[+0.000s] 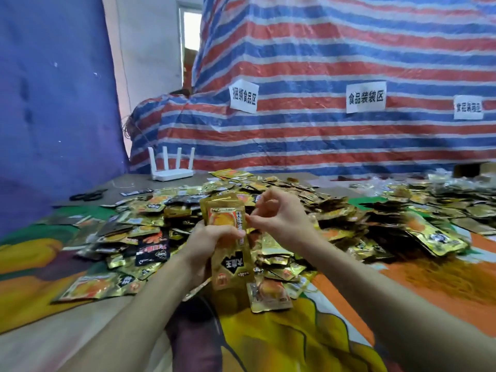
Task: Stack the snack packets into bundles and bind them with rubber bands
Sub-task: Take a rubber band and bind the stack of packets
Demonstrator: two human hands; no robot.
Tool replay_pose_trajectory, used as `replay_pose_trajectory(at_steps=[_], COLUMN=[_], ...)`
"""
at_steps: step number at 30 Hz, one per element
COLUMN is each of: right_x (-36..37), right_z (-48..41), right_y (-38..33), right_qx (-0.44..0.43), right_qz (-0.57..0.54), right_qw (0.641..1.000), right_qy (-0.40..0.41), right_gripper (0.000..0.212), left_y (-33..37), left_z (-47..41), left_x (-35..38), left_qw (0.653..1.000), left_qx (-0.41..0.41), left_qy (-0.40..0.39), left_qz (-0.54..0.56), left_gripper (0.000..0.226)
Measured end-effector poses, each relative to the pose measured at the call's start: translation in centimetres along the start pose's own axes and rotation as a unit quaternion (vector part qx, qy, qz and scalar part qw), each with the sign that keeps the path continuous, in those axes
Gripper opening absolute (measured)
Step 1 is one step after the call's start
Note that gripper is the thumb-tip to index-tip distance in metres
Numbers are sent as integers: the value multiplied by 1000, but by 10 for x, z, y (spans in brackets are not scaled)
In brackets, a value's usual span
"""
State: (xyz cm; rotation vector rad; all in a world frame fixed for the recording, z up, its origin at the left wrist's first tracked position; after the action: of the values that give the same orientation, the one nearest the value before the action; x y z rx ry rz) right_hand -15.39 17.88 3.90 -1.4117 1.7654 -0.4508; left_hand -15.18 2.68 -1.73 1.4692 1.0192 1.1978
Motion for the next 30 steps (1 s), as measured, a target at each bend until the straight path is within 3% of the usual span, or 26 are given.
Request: replay_pose_trajectory(at_steps=[3, 6, 8, 10, 12, 15, 17, 20, 22, 26, 30], right_x=[12, 32, 44, 46, 41, 40, 37, 33, 32, 36, 30], right_z=[-13, -15, -11, -9, -9, -5, -2, 0, 0, 0, 1], right_y=[7, 19, 31, 40, 45, 41, 38, 37, 36, 42, 47], right_qx=[-37, -66, -48, 7, 82, 152, 166, 169, 171, 181, 177], right_qz=[142, 236, 241, 138, -97, -428, -522, -578, -572, -456, -399], right_qw=[988, 970, 967, 987, 990, 890, 835, 798, 802, 870, 900], right_qy=[35, -13, -63, -82, -58, -47, -40, -23, -24, -38, -3], right_gripper=[16, 21, 18, 15, 16, 15, 23, 20, 37, 43, 58], left_y=[3, 4, 3, 1, -1, -5, -9, -15, -15, -15, -13], left_z=[-6, -8, -10, -12, -15, -18, -18, -18, -18, -17, -21], left_x=[-25, -35, -36, -34, -34, -36, -31, -18, -15, -14, -34], left_qw=[995, 993, 994, 995, 993, 991, 991, 983, 979, 985, 991], left_qx=[3, -18, -37, -48, -57, -61, -70, -87, -85, -81, -52], left_qy=[100, 114, 93, 57, 39, 16, -14, -64, -77, -70, 58], left_qz=[-24, 0, 35, 65, 92, 117, 115, 152, 170, 134, 110], left_gripper=[19, 37, 40, 27, 29, 28, 22, 25, 27, 25, 17])
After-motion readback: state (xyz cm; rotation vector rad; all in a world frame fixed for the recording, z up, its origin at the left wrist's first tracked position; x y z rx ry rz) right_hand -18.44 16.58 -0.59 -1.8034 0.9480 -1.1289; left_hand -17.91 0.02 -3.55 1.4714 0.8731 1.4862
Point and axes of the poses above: each hand's wrist, its own z-axis away from the middle knuckle, its own x-axis out of the palm, y = z × x, the point moved 7 cm from there along -z, towards the middle knuckle, and after that the axes turned 4 degrees about -x, right-handed, at the moved point
